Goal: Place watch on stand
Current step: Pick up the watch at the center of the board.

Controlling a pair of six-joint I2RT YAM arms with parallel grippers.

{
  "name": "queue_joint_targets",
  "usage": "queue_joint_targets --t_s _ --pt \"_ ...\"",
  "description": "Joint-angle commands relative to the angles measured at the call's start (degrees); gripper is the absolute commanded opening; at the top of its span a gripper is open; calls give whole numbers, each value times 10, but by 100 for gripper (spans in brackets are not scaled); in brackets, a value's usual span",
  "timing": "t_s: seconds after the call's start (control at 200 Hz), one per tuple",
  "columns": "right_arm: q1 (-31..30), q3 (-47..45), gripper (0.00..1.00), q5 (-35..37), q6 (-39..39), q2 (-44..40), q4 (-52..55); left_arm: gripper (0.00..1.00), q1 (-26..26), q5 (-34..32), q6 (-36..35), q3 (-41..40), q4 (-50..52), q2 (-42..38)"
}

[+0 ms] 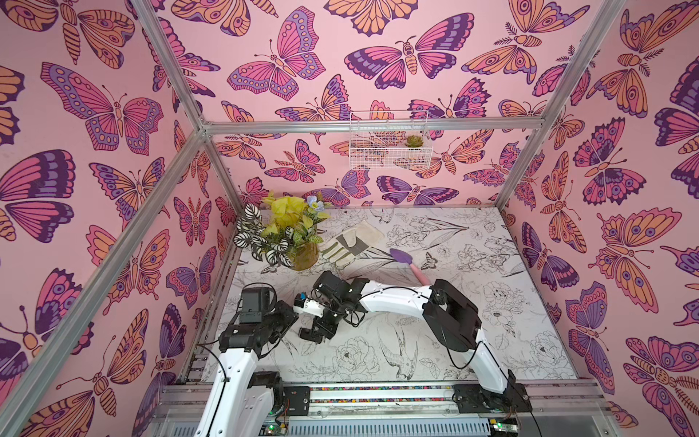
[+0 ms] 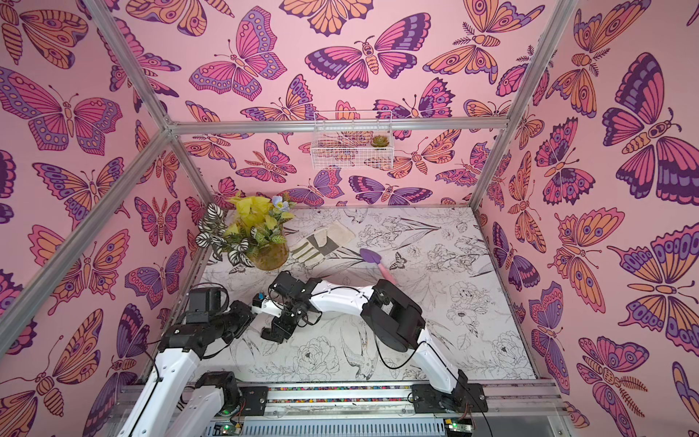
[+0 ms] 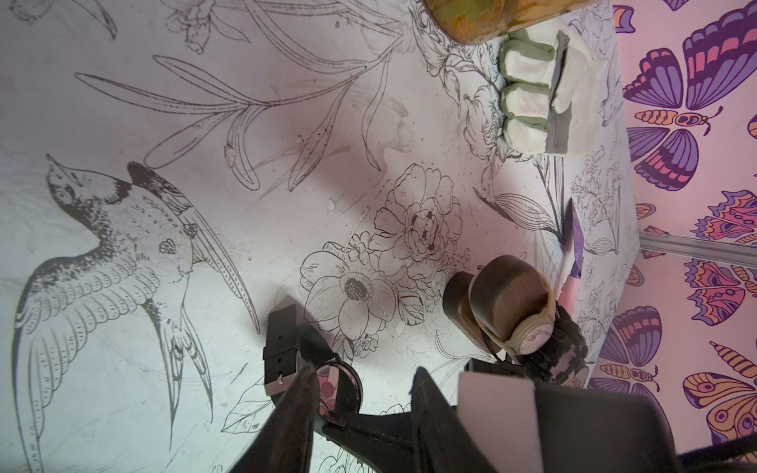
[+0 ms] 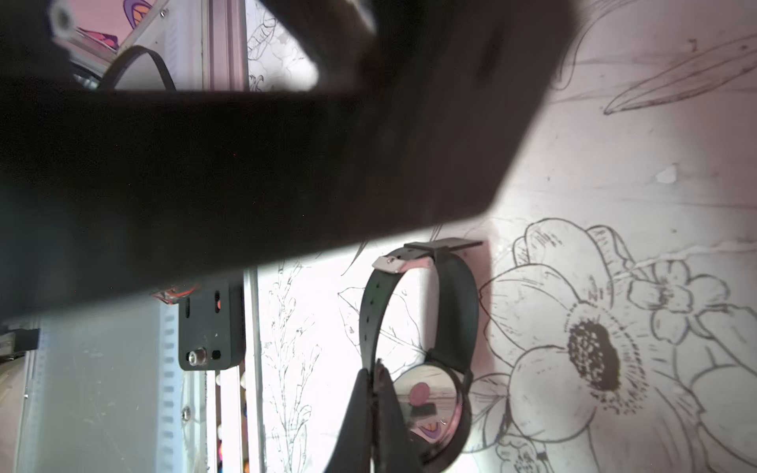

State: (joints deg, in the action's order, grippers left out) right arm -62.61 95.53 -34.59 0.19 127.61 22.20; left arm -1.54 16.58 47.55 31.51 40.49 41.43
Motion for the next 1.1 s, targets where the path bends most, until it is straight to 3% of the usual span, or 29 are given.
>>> queue_joint_targets --t_s 0.0,0.215,0.315,0.396,0.736,0.936,1.092 --pt "-1 -17 0 -28 27 -5 -12 41 0 43 -12 3 -24 -6" --pt "35 -73 0 -124 105 -42 -92 42 0 62 -23 12 -28 -13" --pt "62 -120 0 -175 183 -75 -179 60 0 78 -31 19 -34 -25" --pt "79 -146 0 -199 245 -99 -241 63 0 93 -36 24 -49 -37" --pt "111 -150 0 -167 377 -181 -269 61 4 209 -22 -4 -183 -60" --pt "131 -153 0 -150 492 -203 -322 71 29 232 -22 0 -230 -99" --pt "142 -145 0 -120 534 -218 -308 73 67 227 -22 10 -261 -110"
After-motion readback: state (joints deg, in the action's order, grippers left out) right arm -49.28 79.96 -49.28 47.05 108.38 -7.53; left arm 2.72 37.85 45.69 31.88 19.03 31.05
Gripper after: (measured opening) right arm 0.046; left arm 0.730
